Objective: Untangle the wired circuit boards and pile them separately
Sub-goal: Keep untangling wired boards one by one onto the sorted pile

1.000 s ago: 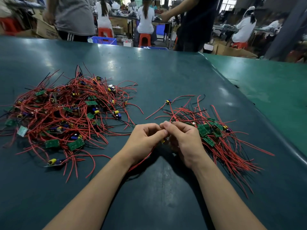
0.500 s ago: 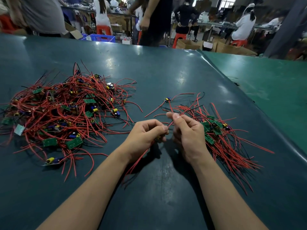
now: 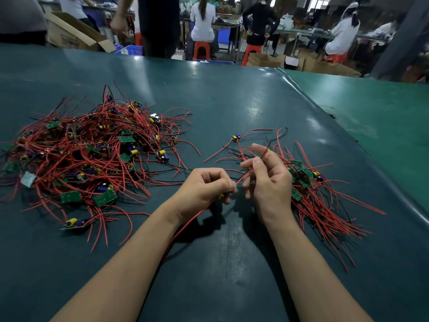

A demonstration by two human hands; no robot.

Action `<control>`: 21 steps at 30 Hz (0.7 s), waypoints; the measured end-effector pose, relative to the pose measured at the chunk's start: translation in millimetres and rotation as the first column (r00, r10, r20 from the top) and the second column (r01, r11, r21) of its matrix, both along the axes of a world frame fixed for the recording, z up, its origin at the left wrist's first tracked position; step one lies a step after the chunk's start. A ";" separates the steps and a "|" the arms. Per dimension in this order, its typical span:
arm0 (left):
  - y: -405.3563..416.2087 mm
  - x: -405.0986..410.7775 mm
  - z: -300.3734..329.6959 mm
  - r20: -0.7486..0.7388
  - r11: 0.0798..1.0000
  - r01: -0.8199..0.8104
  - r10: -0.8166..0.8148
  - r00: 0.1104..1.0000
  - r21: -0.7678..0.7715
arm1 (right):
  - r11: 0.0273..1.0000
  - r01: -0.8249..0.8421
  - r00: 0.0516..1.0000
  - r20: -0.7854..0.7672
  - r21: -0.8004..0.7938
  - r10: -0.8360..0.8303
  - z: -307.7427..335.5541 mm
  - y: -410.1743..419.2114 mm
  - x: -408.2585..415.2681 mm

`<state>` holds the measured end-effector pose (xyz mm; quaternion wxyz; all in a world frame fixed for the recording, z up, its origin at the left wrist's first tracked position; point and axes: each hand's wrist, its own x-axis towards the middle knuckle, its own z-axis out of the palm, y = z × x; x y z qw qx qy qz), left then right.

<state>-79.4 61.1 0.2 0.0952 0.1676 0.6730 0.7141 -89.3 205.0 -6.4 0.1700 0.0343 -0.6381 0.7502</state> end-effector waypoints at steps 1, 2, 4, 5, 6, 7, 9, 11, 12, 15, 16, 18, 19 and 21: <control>-0.3 -0.2 0.2 0.003 1.000 0.003 -0.003 1.000 0.006 | 1.000 -0.003 1.000 -0.013 0.008 0.003 0.3 -0.1 0.6; -0.8 -0.3 0.6 0.007 1.000 0.005 -0.005 1.000 0.016 | 1.000 -0.004 1.000 -0.021 0.009 0.004 0.8 0.1 0.9; -1.8 0.0 1.0 0.016 0.999 0.012 -0.012 1.000 0.034 | 1.000 0.002 1.000 -0.017 -0.013 -0.002 2.1 1.8 0.1; -2.6 0.3 0.7 0.023 0.999 0.017 -0.018 1.000 0.036 | 1.000 0.012 1.000 -0.007 -0.024 -0.012 2.8 3.3 -0.7; -3.2 0.5 0.4 0.028 0.999 0.022 -0.023 0.999 0.036 | 0.999 0.023 1.000 0.004 -0.028 -0.023 3.2 5.0 -1.9; -3.7 0.6 -0.1 0.031 0.999 0.027 -0.029 0.999 0.037 | 0.999 0.031 0.999 0.014 -0.031 -0.031 3.4 6.4 -3.1; -4.0 0.6 -0.8 0.041 0.999 0.036 -0.037 0.998 0.041 | 0.998 0.022 0.999 0.030 -0.066 -0.020 3.6 7.4 -4.2; -3.5 0.3 -0.5 0.049 0.998 0.035 -0.038 0.998 0.050 | 0.983 -0.032 0.998 0.043 -0.180 0.040 4.4 8.5 -5.3; -3.2 0.2 -0.4 0.048 0.998 0.036 -0.039 0.998 0.052 | 0.963 -0.071 0.995 0.052 -0.258 0.087 5.2 9.4 -5.6; -3.3 1.1 -0.8 0.029 0.996 0.077 -0.078 0.997 0.034 | 0.901 -0.142 0.978 0.084 -0.410 0.193 7.3 10.3 -5.4; -3.3 1.6 -0.9 0.021 0.995 0.095 -0.096 0.995 0.027 | 0.896 -0.145 0.975 0.095 -0.419 0.202 7.5 9.7 -5.0; -3.1 2.3 -1.5 0.011 0.993 0.114 -0.115 0.993 0.021 | 0.899 -0.140 0.974 0.108 -0.415 0.201 7.8 8.3 -4.2; -3.0 2.3 -1.7 0.009 0.993 0.118 -0.118 0.993 0.022 | 0.900 -0.134 0.974 0.112 -0.414 0.197 8.2 7.9 -4.2; -3.1 2.0 -1.9 0.007 0.992 0.123 -0.123 0.992 0.022 | 0.901 -0.119 0.974 0.127 -0.416 0.187 8.3 8.9 -4.8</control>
